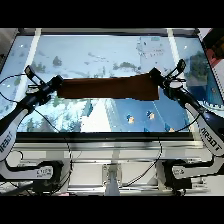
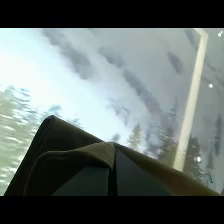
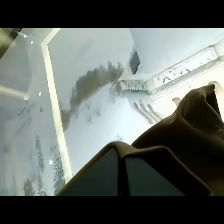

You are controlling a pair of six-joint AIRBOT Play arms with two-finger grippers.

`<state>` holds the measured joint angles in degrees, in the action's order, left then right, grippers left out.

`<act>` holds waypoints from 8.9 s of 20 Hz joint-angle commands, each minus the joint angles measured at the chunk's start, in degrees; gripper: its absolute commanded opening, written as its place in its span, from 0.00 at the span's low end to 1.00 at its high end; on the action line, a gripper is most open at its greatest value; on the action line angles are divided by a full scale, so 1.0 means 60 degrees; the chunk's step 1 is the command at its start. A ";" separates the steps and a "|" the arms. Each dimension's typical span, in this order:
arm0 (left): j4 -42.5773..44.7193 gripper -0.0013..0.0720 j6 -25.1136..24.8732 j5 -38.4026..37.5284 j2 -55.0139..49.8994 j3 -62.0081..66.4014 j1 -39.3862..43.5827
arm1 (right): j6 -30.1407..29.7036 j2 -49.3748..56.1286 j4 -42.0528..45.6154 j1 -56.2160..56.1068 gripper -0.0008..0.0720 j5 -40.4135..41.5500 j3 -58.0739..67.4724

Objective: Fold the clothes and pants, and hang the long-sleeved shirts on hangers.

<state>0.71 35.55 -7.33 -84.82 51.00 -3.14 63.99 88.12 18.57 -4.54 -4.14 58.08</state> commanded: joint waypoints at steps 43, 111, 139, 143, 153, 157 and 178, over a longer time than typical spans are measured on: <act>0.5912 0.58 0.3719 -0.7308 -0.3544 0.4102 -0.1534 | -0.0113 -0.1708 0.3442 0.3639 0.86 -0.6422 0.0098; 0.2266 0.98 0.4044 -0.0291 -0.3242 0.5825 0.8120 | 0.2382 0.0044 0.8429 0.1763 0.42 -0.9446 0.5686; 0.2306 0.98 0.4003 -0.2226 -0.2011 0.5818 0.6080 | 0.0820 0.4721 0.4663 0.1279 0.95 -1.0896 0.5716; 0.2375 0.98 0.4003 -0.2222 -0.2014 0.5818 0.6080 | 0.0659 0.4721 0.4652 0.0565 0.95 -1.0925 0.5716; 0.2371 0.97 0.3738 -0.3381 -0.1978 0.5818 0.5286 | 0.0375 0.4513 0.4543 -0.0725 0.03 -0.9697 0.5719; 0.2375 0.86 0.1996 -0.5482 -0.1523 0.5818 0.4084 | 0.0386 0.3548 0.4543 0.0113 0.03 -0.9628 0.5716; 1.3992 0.05 0.5049 -0.9012 0.2269 0.5818 0.1377 | 0.4419 -0.0474 1.0845 1.0987 0.03 -1.3537 0.5617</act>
<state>78.96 61.80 -60.12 -71.85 85.89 6.04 85.45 85.43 73.60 55.35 -77.06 91.90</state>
